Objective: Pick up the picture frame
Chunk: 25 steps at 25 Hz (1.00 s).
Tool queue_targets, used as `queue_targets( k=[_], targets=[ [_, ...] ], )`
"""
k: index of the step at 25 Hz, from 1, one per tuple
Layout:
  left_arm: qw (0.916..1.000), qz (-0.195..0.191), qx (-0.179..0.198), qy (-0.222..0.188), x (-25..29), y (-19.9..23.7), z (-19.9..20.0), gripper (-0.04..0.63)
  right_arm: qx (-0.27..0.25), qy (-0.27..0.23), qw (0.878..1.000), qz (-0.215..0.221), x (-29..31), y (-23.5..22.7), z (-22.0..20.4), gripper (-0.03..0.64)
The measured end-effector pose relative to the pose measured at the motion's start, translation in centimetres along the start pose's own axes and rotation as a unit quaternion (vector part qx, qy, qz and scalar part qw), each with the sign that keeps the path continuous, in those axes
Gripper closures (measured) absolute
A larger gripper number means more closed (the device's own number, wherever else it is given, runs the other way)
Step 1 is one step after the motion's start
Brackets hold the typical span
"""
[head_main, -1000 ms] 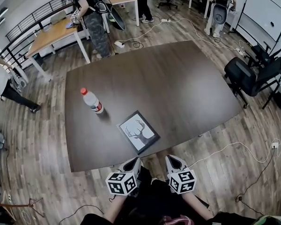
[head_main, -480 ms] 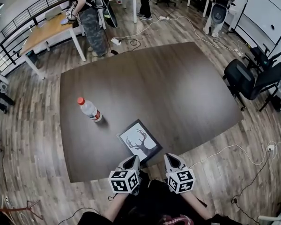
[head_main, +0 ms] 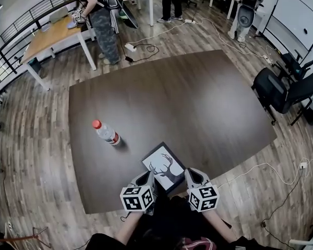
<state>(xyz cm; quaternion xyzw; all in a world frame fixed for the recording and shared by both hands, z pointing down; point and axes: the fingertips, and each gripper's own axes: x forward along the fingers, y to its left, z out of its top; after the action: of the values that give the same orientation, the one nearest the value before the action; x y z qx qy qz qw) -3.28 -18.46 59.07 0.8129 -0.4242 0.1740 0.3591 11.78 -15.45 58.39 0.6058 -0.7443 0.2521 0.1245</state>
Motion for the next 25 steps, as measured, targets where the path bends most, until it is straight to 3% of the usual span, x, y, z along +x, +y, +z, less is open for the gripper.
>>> queue_targets(
  k=[3, 6, 13, 19, 21, 25],
  targets=[
    [1.0000, 0.000, -0.007, 0.005, 0.4, 1.0, 0.5, 0.586, -0.005, 0.007, 1.000, 0.003, 1.4, 0.6, 0.4, 0.609],
    [0.9992, 0.005, -0.038, 0.005, 0.7, 2.0, 0.5, 0.586, -0.008, 0.020, 1.000, 0.014, 2.6, 1.1, 0.3, 0.609],
    [0.9965, 0.052, -0.063, 0.014, 0.7, 3.4, -0.1, 0.586, -0.038, 0.054, 0.997, 0.037, 4.6, 0.8, 0.7, 0.609],
    [0.9883, 0.088, -0.124, 0.011, 0.9, 3.7, -0.6, 0.586, -0.078, 0.090, 0.990, 0.075, 5.5, 0.9, 0.7, 0.609],
    [0.9843, 0.113, -0.136, 0.005, 0.7, 4.0, -0.5, 0.586, -0.090, 0.104, 0.986, 0.093, 5.9, 1.1, 0.7, 0.547],
    [0.9758, 0.162, -0.147, -0.003, 0.2, 4.8, -0.5, 0.565, -0.108, 0.119, 0.982, 0.104, 6.7, 0.9, 0.9, 0.537]
  ],
)
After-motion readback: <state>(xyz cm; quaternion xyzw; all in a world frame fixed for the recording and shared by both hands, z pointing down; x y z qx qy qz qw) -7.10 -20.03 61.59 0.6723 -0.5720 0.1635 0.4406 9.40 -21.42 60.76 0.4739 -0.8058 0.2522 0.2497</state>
